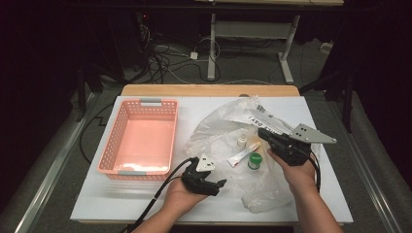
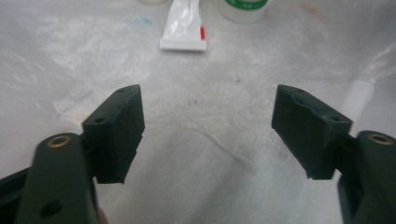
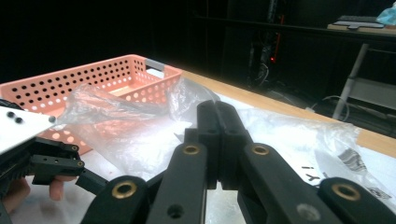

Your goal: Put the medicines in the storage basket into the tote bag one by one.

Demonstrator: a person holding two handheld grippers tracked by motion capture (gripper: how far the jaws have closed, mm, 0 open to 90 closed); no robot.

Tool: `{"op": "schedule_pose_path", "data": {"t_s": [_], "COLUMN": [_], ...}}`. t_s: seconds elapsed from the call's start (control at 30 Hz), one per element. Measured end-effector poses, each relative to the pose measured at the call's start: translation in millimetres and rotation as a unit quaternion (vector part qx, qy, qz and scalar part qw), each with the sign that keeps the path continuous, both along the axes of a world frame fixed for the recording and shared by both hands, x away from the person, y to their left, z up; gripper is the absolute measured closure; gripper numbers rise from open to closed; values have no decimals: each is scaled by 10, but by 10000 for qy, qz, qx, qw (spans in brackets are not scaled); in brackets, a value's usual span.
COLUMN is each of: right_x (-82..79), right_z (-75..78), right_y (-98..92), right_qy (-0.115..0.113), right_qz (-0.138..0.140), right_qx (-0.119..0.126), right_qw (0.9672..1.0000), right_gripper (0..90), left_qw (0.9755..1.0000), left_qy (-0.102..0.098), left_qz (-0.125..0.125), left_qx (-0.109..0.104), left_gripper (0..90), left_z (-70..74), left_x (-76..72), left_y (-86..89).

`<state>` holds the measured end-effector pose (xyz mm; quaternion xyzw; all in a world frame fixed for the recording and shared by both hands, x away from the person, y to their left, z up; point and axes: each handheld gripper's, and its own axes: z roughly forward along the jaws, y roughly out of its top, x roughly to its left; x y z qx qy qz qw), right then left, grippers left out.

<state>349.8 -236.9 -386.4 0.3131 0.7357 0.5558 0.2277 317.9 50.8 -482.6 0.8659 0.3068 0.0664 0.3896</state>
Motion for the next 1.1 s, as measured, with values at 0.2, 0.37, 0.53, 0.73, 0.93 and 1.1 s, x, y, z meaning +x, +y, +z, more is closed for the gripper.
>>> {"op": "schedule_pose_path", "data": {"t_s": [0.2, 0.37, 0.53, 0.73, 0.93, 1.1], "right_x": [-23, -110, -115, -84, -95, -103], "right_z": [62, -22, -117, -153, -147, -155], "right_y": [-69, -121, -147, -138, -104, -90], "right_qy": [51, -5, 82, 88, 90, 111], "right_qz": [-140, -177, -103, -58, -49, -40], "right_qx": [-177, 30, -68, -133, -148, -166], "right_qw": [9997, 9998, 9999, 9999, 9998, 9998], "right_gripper": [900, 900, 900, 900, 900, 900], "left_qw": [9999, 9997, 9989, 9989, 9993, 9994], "left_qy": [107, 136, 102, 66, -17, -67], "left_qz": [87, 49, 80, 157, 76, 91], "left_qx": [86, 187, 443, 428, 353, 325], "left_gripper": [162, 161, 180, 273, 485, 654], "left_z": [-59, -93, -103, -104, -100, -101], "left_x": [31, 45, 45, 62, 63, 57], "left_y": [-31, -110, -175, -199, -203, -204]}}
